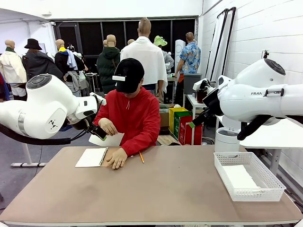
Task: Sort the paper based on its condition.
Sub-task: If a person hands you a paper, place it in the Organizing basket , and if it's crumpled, put it in the Trash can.
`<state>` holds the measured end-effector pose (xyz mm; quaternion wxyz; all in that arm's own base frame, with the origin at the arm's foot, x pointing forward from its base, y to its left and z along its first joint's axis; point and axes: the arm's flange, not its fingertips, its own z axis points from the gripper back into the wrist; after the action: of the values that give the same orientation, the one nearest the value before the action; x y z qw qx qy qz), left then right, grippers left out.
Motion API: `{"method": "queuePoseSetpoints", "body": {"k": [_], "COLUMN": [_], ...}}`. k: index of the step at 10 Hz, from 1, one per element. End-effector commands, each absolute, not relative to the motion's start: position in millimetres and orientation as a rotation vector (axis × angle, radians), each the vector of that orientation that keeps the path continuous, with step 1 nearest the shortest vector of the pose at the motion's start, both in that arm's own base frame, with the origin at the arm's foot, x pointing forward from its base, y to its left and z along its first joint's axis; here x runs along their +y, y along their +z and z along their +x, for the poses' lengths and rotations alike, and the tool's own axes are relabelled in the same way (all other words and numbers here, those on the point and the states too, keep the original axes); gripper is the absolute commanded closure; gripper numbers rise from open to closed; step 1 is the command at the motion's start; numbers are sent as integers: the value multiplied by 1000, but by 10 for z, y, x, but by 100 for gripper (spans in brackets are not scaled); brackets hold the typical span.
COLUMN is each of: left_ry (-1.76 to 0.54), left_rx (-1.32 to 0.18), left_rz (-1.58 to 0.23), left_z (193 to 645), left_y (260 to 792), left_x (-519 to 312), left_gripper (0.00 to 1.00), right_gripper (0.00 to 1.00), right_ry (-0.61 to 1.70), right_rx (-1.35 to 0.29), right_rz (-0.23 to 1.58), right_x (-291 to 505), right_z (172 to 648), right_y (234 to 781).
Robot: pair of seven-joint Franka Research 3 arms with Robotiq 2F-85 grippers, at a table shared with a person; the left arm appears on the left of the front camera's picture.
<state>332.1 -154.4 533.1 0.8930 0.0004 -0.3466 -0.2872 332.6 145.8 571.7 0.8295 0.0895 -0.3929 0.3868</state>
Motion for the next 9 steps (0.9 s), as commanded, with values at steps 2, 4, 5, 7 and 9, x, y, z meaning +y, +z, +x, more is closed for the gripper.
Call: {"method": "queuePoseSetpoints", "body": {"k": [2, 4, 5, 7, 9], "left_ry": [-596, -596, -596, -596, -596], "left_rx": [-718, -718, -718, -718, -718], "left_rz": [4, 4, 4, 4, 4], "left_z": [3318, 3318, 3318, 3318, 3318], "left_y": [5332, 5332, 5332, 5332, 5332], "left_x": [-1546, -1546, -1546, -1546, -1546], "left_gripper": [0, 0, 0, 0, 0], "right_gripper": [0, 0, 0, 0, 0], "right_ry": [816, 816, 816, 816, 816], "right_rx": [-832, -832, -832, -832, -832], "right_rz": [183, 183, 183, 183, 183], "right_x": [1455, 1455, 1455, 1455, 1455], "right_z": [3332, 3332, 3332, 3332, 3332], "right_y": [5710, 5710, 5710, 5710, 5710]}}
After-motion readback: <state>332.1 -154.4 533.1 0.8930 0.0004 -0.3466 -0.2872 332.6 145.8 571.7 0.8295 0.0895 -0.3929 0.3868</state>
